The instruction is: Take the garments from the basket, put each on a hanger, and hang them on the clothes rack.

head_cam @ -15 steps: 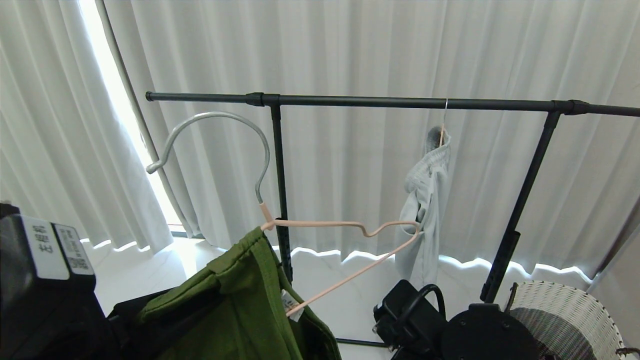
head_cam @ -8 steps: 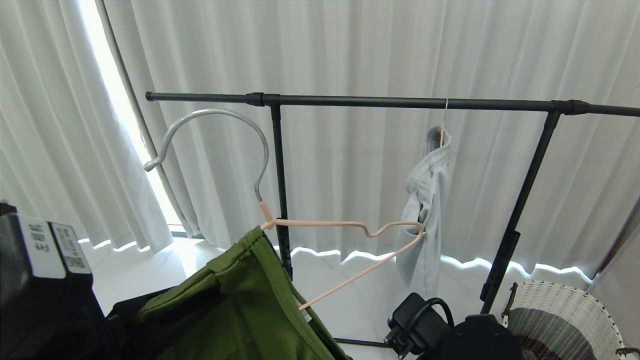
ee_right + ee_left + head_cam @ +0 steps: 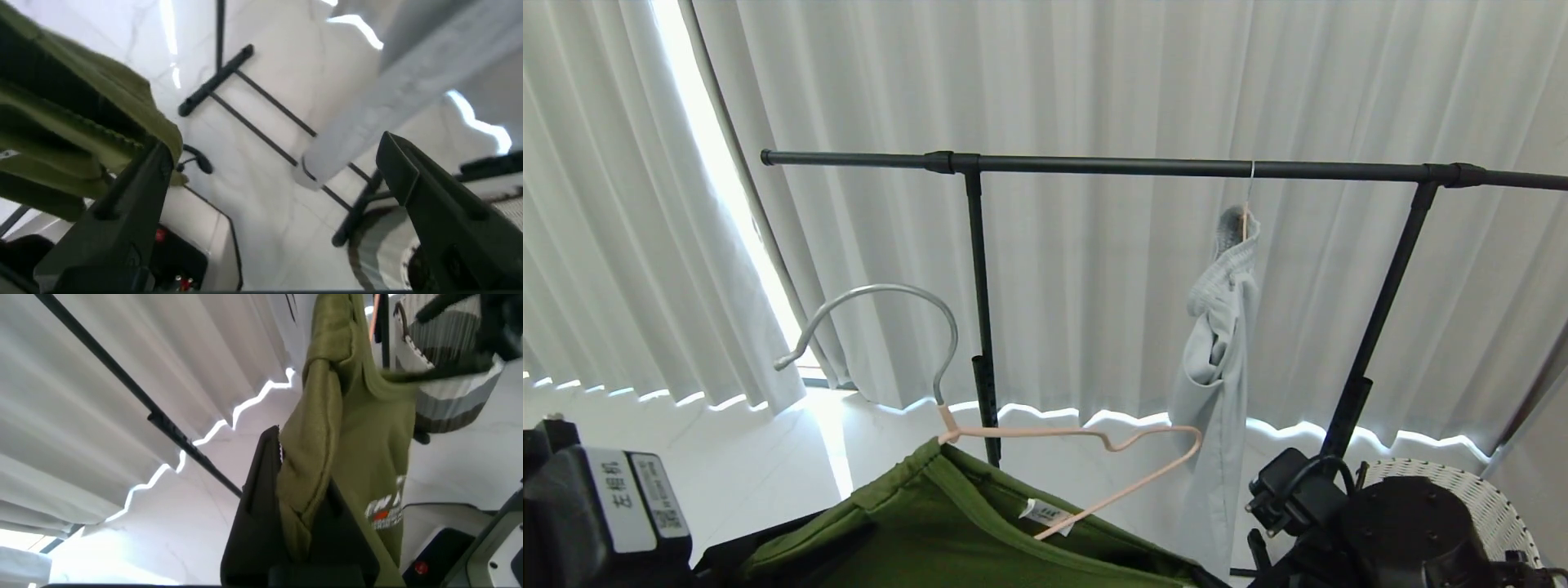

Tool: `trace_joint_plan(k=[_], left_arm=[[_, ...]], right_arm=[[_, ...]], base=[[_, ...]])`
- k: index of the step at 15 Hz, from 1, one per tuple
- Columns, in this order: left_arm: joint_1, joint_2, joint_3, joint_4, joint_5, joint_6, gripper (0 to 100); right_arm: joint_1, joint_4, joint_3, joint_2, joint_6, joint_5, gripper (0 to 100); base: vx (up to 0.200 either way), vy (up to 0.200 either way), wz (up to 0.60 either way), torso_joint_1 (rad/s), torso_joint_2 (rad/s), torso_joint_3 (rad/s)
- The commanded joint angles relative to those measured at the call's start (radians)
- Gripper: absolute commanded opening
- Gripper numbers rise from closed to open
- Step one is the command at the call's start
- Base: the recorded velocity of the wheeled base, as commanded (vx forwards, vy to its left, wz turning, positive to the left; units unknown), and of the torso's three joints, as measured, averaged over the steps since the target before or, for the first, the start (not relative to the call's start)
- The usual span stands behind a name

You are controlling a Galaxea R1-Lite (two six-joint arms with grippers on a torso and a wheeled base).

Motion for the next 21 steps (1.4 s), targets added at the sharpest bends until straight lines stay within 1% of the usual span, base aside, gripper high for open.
trace_joint_plan(k=[1,3,4,6,11,13,14,15,18,20,21], left_arm=[[-0.006,-0.019,0.023,-0.001,0.001,0.001,0],[-0.009,-0.026,0.04,-0.001,0.0,0.004,0],[-0.01,-0.036,0.063,-0.001,-0.002,0.019,0],[-0.021,-0.046,0.117,-0.001,-0.003,0.045,0],[-0.013,-0.023,0.197,-0.001,0.001,0.054,0],[0.007,-0.005,0.201,-0.001,0.004,0.053,0],[0.046,0.02,0.188,-0.002,0.004,0.047,0],[0.06,0.029,0.168,-0.01,0.003,0.042,0],[0.063,0.033,0.158,-0.057,0.003,0.042,0],[0.062,0.033,0.157,-0.087,0.0,0.042,0],[0.057,0.033,0.158,-0.12,-0.003,0.042,0]], right_arm=[[-0.054,0.0,0.02,-0.054,-0.002,0.001,100],[-0.095,0.0,0.02,-0.065,-0.03,0.001,100],[-0.129,-0.002,0.017,-0.067,-0.051,-0.001,100],[-0.153,-0.002,0.015,-0.079,-0.056,-0.001,100],[-0.153,-0.002,0.02,-0.122,-0.057,-0.001,100],[-0.149,-0.002,0.02,-0.133,-0.059,-0.003,100],[-0.132,-0.002,0.027,-0.15,-0.083,-0.004,100],[-0.117,-0.002,0.037,-0.162,-0.097,-0.003,100],[-0.046,-0.003,0.069,-0.171,-0.109,-0.003,100],[-0.005,-0.005,0.069,-0.173,-0.109,-0.003,100],[0.028,-0.006,0.061,-0.177,-0.109,0.005,100]], base=[[0.0,0.0,0.0,0.0,0.0,0.0],[0.0,0.0,0.0,0.0,0.0,0.0],[0.0,0.0,0.0,0.0,0.0,0.0],[0.0,0.0,0.0,0.0,0.0,0.0],[0.0,0.0,0.0,0.0,0.0,0.0],[0.0,0.0,0.0,0.0,0.0,0.0],[0.0,0.0,0.0,0.0,0.0,0.0],[0.0,0.0,0.0,0.0,0.0,0.0],[0.0,0.0,0.0,0.0,0.0,0.0],[0.0,0.0,0.0,0.0,0.0,0.0],[0.0,0.0,0.0,0.0,0.0,0.0]])
